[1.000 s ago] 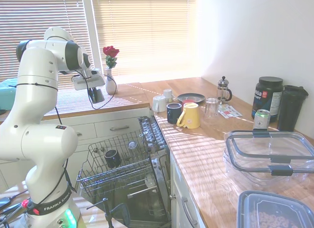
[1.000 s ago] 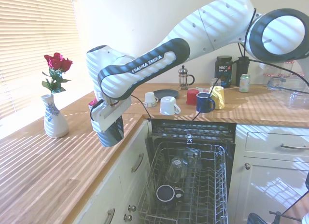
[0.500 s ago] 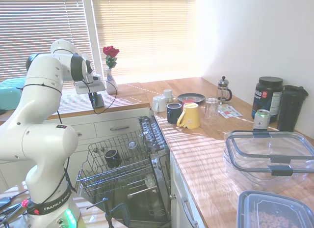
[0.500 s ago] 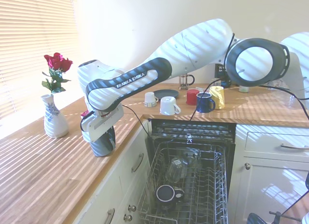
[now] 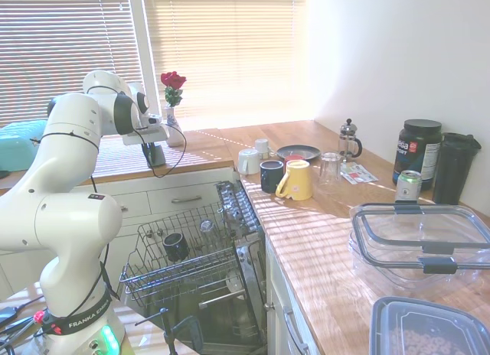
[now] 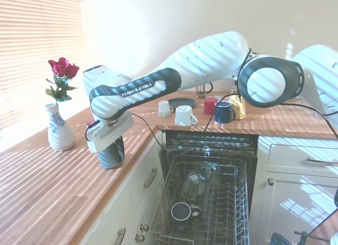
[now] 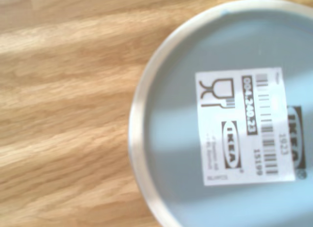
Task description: Unload the mug from the dish rack
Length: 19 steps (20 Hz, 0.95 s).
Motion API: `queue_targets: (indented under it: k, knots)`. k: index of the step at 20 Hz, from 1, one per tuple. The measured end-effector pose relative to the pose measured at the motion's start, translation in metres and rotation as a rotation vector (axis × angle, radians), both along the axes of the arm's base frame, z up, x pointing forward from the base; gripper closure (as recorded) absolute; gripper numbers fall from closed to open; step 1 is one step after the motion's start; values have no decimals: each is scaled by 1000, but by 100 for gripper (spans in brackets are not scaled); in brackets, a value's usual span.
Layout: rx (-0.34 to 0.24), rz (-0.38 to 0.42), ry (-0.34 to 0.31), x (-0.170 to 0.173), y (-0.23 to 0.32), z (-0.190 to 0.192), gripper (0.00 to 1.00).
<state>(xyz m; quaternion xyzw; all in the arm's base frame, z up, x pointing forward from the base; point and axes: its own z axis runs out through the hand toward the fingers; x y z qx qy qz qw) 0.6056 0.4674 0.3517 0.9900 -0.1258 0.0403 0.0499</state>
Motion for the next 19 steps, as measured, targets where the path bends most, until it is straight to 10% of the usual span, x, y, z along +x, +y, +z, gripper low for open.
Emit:
queue_targets:
  k: [19]
  knots:
    - [13,-43,-43,-28,-55,91,0]
